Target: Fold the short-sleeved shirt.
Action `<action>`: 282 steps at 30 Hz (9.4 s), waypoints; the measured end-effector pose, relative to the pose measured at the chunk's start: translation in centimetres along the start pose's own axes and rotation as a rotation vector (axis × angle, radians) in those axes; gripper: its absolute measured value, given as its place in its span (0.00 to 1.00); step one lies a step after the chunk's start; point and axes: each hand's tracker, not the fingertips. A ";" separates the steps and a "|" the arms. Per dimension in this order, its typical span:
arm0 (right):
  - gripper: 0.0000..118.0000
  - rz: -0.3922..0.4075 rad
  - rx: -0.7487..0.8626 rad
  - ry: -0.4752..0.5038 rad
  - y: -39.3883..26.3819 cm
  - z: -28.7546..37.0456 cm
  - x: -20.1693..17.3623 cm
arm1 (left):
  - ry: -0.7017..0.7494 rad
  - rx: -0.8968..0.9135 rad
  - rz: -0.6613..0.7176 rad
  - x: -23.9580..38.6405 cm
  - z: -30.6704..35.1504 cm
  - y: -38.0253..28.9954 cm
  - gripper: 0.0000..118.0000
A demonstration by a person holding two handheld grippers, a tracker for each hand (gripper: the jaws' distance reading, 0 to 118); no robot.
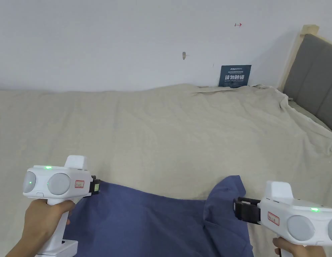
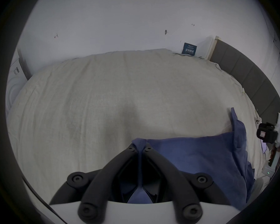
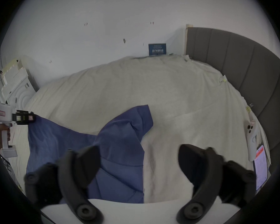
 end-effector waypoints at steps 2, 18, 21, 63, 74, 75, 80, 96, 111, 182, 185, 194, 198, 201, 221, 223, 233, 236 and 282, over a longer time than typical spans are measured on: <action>0.87 -0.005 -0.007 0.010 0.1 -1.7 0.3 | -0.012 0.006 -0.005 0.1 0.6 -0.2 0.00; 0.04 -0.082 -0.104 0.049 0.9 -7.6 0.7 | -0.018 -0.001 0.002 -0.4 0.3 -1.6 0.00; 0.03 -0.064 -0.076 0.045 1.0 -6.3 0.6 | -0.002 0.001 0.007 -0.9 0.1 -1.9 0.00; 0.03 -0.054 0.755 0.320 25.3 25.3 -4.5 | 0.215 0.660 0.035 -5.9 33.4 17.5 0.00; 0.03 0.013 0.847 0.328 30.0 25.9 -5.4 | 0.237 0.722 0.035 -5.2 34.1 21.1 0.00; 0.03 0.022 0.843 0.328 29.7 25.2 -5.3 | 0.234 0.705 0.034 -4.9 33.6 20.7 0.00; 0.03 0.017 0.762 0.353 27.1 20.2 -4.3 | 0.231 0.612 0.036 -6.5 27.3 18.2 0.00; 0.03 -0.063 0.418 0.350 9.4 10.0 -3.0 | 0.211 0.270 0.043 -7.7 13.6 1.1 0.00; 0.03 -0.007 0.186 0.261 -7.4 13.9 -3.6 | 0.158 0.104 0.146 -7.6 14.1 -17.0 0.00; 0.00 0.054 0.458 0.068 -10.6 26.1 -8.4 | 0.196 0.381 0.142 -2.9 25.1 -21.7 0.00; 0.00 0.056 0.463 0.072 -10.5 26.0 -8.3 | 0.195 0.384 0.141 -2.8 25.5 -21.7 0.00; 0.00 0.072 0.456 0.084 -10.6 25.7 -8.3 | 0.153 0.176 0.189 -4.6 24.5 -22.4 0.00; 0.00 0.066 0.442 0.093 -10.7 25.6 -8.3 | 0.143 0.045 0.237 -6.1 22.5 -23.8 0.05; 0.00 0.069 0.431 0.097 -10.8 25.2 -8.2 | 0.131 -0.052 0.278 -6.1 21.8 -25.1 0.37; 0.00 0.058 0.301 0.086 -13.9 23.5 -7.1 | 0.157 -0.140 0.265 -5.5 16.1 -29.8 0.06; 0.00 0.051 0.273 0.073 -14.6 23.0 -6.8 | 0.152 -0.117 0.246 -5.1 16.9 -29.5 0.04; 0.54 0.010 0.049 0.009 -19.0 18.7 -5.6 | 0.135 -0.028 0.214 -4.8 19.9 -27.9 0.03; 0.87 0.000 0.027 0.010 -20.2 17.7 -5.7 | 0.130 -0.021 0.207 -5.2 19.6 -27.8 0.03; 0.06 0.181 0.164 0.105 -6.5 11.1 -6.5 | 0.184 0.086 0.128 -7.8 13.8 -16.7 0.03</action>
